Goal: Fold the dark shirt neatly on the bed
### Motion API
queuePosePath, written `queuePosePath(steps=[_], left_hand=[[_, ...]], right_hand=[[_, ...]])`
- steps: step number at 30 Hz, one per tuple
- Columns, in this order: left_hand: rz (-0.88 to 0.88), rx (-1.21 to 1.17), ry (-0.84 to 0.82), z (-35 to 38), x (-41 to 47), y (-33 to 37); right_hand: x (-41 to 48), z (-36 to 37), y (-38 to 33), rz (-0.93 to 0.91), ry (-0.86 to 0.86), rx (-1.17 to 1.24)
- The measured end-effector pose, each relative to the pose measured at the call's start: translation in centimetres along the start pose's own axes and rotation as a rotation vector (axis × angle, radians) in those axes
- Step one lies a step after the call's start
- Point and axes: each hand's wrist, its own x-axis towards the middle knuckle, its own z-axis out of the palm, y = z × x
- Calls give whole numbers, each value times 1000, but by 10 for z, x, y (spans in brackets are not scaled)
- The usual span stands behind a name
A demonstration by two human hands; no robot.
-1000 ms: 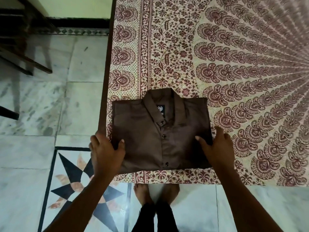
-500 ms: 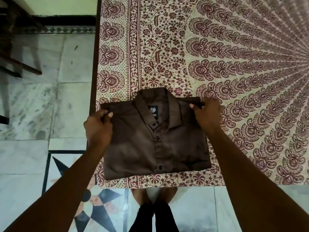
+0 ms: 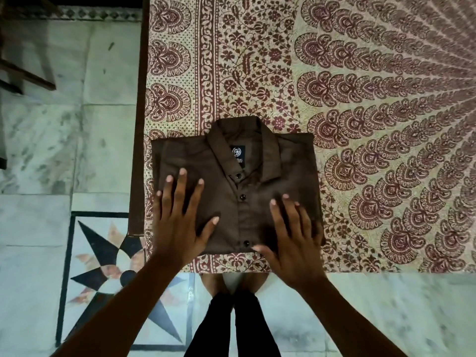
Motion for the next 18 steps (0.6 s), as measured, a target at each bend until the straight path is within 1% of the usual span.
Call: queuePosePath(steps=[1, 3, 4, 6, 8, 9, 10, 11, 12, 14, 16, 18], left_hand=[[-13, 10, -12, 4, 0, -1], [-24, 16, -42, 12, 0, -4], [-23, 15, -47, 15, 0, -5], [-30, 1, -65, 11, 2, -3], [-61, -47, -62, -7, 0, 3], [-88, -113, -79, -12, -2, 7], [-100, -190, -66, -38, -5, 16], [-118, -276, -68, -61, -5, 25], [-168, -377, -79, -66, -6, 31], [-221, -558, -66, -104, -9, 51], [-193, -669, 0, -169, -27, 79], [-155, -780, 61, -223, -44, 103]], right_hand=[[-6, 7, 6, -39, -35, -31], [-3, 17, 23, -34, -55, -77], [1, 18, 30, 6, -41, -104], [7, 12, 38, 158, -48, -95], [7, -6, 37, 297, -23, -6], [9, -11, 35, 345, -25, 80], [6, -36, 31, 379, 12, 186], [7, -58, 26, 377, 46, 288], [10, -63, 22, 369, 64, 387], [10, -99, 5, 342, 157, 533], [-12, -164, -16, 351, 280, 629], [-34, -214, -39, 340, 404, 733]])
